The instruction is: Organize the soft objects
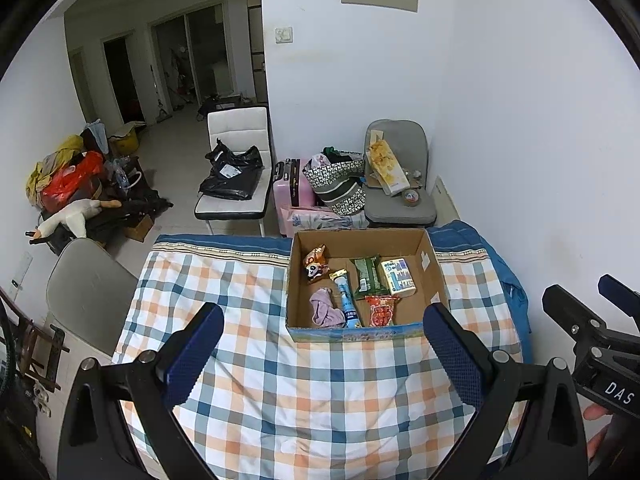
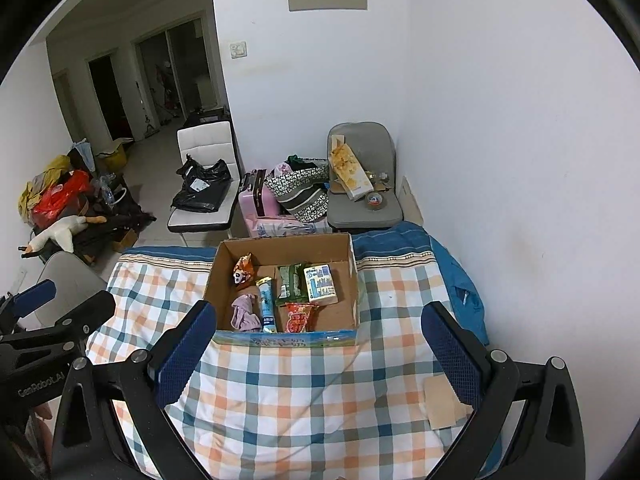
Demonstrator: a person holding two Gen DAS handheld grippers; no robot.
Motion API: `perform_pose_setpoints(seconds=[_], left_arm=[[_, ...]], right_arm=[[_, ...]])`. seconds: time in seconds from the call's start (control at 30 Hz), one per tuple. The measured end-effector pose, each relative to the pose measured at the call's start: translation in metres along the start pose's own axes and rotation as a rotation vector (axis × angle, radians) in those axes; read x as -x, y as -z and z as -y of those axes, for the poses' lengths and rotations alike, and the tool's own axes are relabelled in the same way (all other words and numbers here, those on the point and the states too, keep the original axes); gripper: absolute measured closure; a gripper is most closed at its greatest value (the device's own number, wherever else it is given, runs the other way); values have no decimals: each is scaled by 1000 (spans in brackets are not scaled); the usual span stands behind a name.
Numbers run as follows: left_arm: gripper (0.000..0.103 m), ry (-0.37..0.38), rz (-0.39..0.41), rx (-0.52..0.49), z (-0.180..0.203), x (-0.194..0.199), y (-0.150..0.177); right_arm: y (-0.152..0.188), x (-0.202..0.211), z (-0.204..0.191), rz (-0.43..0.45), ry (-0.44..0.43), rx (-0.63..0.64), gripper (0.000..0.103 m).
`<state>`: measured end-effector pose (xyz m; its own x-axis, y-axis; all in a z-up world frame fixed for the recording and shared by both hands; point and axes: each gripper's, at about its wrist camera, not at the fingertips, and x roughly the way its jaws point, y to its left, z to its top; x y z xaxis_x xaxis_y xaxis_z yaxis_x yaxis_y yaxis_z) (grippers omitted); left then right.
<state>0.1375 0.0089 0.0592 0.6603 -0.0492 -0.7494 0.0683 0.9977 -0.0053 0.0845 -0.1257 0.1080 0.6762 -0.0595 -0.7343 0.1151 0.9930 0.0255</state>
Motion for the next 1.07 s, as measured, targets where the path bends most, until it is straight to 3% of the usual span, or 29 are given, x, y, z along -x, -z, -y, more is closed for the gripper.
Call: perform_pose_setpoints(seconds=[1.07], left_arm=[[1, -13, 0, 30, -3, 1, 3]], right_arm=[[-2, -3, 4, 7, 3, 4, 0]])
